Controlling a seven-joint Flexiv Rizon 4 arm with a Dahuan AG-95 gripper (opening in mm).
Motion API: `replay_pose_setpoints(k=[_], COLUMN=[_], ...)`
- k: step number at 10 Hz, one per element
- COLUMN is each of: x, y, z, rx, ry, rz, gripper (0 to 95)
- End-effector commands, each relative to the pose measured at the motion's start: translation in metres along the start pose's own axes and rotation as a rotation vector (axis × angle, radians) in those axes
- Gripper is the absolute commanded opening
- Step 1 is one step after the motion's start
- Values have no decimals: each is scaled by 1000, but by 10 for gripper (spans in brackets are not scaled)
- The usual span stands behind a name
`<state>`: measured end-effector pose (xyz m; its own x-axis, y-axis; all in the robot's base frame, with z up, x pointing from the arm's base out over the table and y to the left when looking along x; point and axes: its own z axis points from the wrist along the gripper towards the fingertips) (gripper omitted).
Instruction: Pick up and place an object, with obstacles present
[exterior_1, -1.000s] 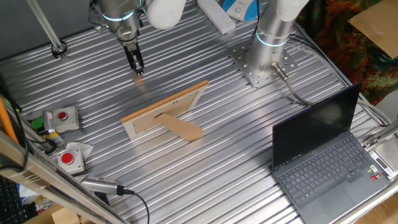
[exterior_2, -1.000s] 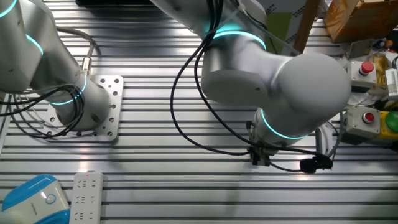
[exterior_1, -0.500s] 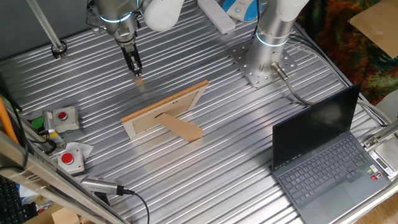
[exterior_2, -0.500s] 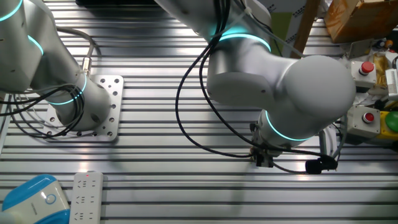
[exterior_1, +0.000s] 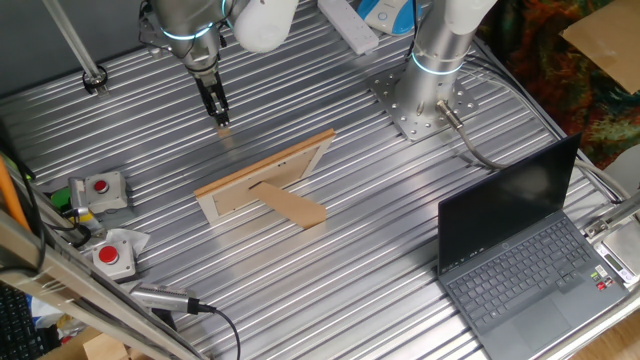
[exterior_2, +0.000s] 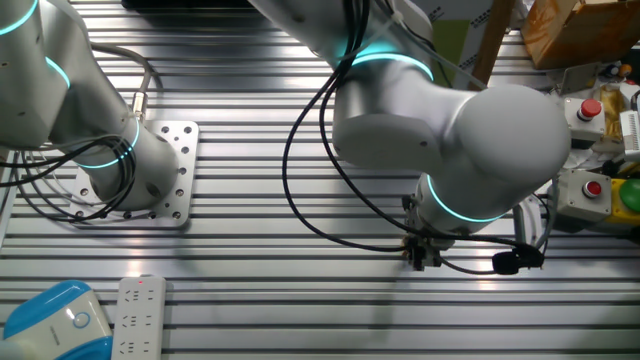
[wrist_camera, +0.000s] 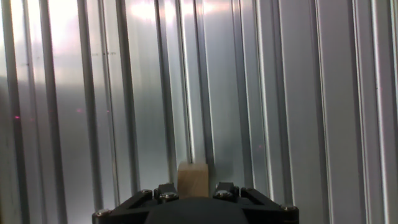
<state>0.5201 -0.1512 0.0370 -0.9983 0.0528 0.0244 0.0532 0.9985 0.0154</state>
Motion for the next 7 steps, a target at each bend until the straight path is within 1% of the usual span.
replay_pose_setpoints(k=[1,7], x=[-3,-6], y=[0,3], z=[3,12], rx=[6,12], ry=[-2,-3], rz=[0,4], gripper=[380,380])
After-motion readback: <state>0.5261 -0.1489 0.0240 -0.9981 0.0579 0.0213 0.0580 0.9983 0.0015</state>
